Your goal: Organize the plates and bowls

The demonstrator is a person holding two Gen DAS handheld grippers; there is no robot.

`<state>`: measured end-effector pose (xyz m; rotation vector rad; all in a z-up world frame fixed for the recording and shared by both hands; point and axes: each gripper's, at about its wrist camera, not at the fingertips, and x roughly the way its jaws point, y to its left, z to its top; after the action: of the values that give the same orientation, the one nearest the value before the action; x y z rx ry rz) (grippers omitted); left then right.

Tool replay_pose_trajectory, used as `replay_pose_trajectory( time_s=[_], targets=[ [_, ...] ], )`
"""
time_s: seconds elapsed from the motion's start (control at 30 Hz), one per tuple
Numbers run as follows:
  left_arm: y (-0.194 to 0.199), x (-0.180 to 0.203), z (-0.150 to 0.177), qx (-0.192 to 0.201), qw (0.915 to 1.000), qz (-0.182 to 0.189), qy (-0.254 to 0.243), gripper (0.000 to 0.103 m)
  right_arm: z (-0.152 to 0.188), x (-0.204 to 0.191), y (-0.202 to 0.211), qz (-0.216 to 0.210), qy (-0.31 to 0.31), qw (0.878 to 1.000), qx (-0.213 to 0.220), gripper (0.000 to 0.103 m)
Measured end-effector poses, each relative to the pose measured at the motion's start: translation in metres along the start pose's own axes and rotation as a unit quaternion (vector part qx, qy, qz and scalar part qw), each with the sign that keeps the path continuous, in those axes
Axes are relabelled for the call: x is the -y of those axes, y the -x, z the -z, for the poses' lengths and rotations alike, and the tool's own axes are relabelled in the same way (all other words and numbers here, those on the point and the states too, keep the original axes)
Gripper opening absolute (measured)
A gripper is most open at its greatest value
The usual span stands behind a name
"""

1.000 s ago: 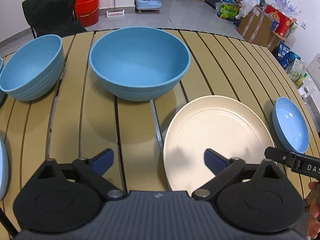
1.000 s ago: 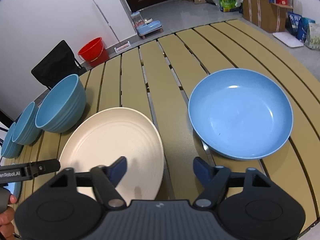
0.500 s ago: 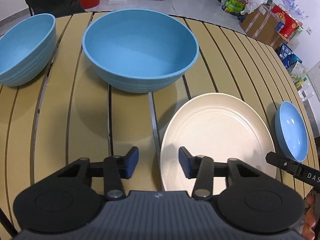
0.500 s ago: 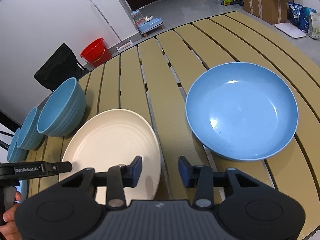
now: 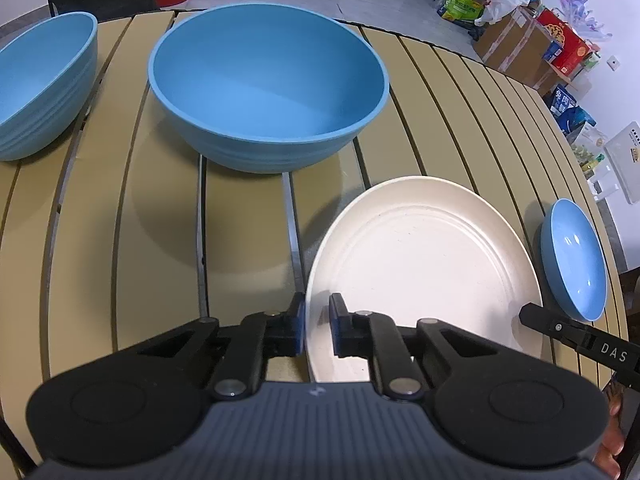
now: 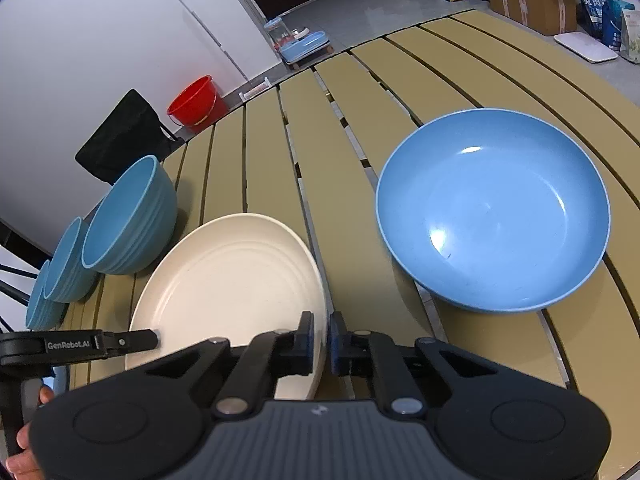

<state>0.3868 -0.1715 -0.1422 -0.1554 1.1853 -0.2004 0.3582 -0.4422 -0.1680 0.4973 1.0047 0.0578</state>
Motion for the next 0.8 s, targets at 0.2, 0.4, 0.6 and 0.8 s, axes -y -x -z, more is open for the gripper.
replay_pose_trajectory(
  time_s=[0.2,0.4,0.6,0.8],
  targets=[
    [-0.0002,-0.0016,-0.0014,0.000,1.0000,0.003,0.005,0.010,0.0002,0.0021,-0.0016,-0.003,-0.007,1.000,0.003,0.004],
    [-0.0001,-0.0011,0.0004,0.004,1.0000,-0.003,0.004,0.010,0.0013,0.0036,0.0000,-0.004,-0.006,1.000,0.003,0.004],
    [0.0016,0.0020,0.0021,0.008,0.9999,-0.008,0.000,0.010,0.0023,0.0063,0.0004,-0.011,-0.007,1.000,0.007,0.004],
    [0.0043,0.0071,0.0051,0.012,0.9998,-0.013,-0.011,0.010,0.0044,0.0092,0.0021,-0.015,-0.010,1.000,0.012,0.004]
  ],
)
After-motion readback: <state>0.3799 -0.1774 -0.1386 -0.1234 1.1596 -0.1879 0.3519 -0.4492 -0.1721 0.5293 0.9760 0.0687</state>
